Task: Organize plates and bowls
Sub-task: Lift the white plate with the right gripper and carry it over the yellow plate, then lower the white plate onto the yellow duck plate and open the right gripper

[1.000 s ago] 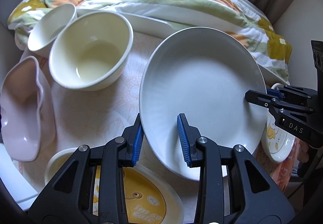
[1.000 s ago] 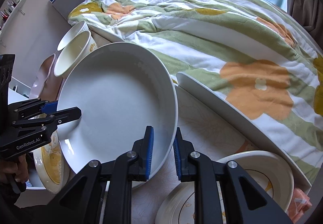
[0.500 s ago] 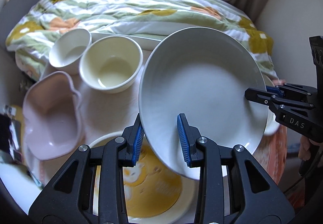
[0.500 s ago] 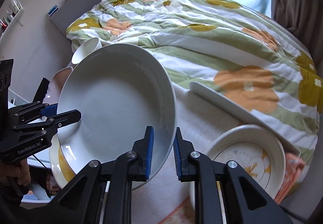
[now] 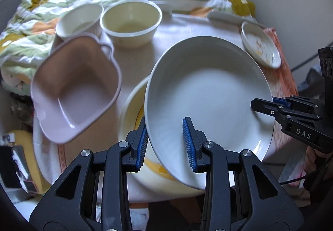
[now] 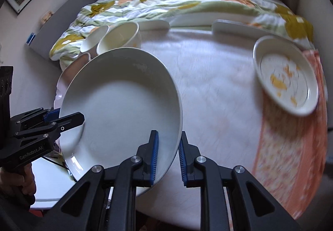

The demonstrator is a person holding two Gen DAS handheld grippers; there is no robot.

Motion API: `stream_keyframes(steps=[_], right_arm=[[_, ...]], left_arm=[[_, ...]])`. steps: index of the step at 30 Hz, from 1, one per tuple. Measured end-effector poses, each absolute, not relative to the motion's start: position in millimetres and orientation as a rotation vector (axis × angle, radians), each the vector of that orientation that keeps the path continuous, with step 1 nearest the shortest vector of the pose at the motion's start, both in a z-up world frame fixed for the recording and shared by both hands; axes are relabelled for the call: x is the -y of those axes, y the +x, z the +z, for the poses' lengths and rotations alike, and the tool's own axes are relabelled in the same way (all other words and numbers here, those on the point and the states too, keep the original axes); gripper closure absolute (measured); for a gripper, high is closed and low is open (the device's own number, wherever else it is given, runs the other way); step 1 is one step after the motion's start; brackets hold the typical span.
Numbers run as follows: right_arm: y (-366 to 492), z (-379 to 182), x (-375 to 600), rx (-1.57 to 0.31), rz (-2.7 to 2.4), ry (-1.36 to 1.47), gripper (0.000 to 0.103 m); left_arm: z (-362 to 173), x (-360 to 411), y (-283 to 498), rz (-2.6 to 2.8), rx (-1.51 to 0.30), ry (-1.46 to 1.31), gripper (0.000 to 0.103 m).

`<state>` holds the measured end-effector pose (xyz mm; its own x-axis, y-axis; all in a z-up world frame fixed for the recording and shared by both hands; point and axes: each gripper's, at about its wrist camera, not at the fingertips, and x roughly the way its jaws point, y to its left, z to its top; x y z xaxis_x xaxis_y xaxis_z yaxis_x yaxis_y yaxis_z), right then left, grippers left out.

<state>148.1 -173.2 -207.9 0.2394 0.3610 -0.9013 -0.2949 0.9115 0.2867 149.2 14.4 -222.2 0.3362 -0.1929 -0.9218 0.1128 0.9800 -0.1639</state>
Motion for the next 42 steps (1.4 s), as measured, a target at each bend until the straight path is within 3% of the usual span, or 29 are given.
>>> stream_keyframes(steps=[28,42], right_arm=[[111,-234,151,-1.161,0.293,-0.037,0.086],[106,-233,138,-1.133,0.278,-0.111,0.086]], left_arm=[[-279,-15,139,-0.257,-1.253,-0.022,0.073],[-279,2,131,-0.155,-1.193,0.203,0.073]])
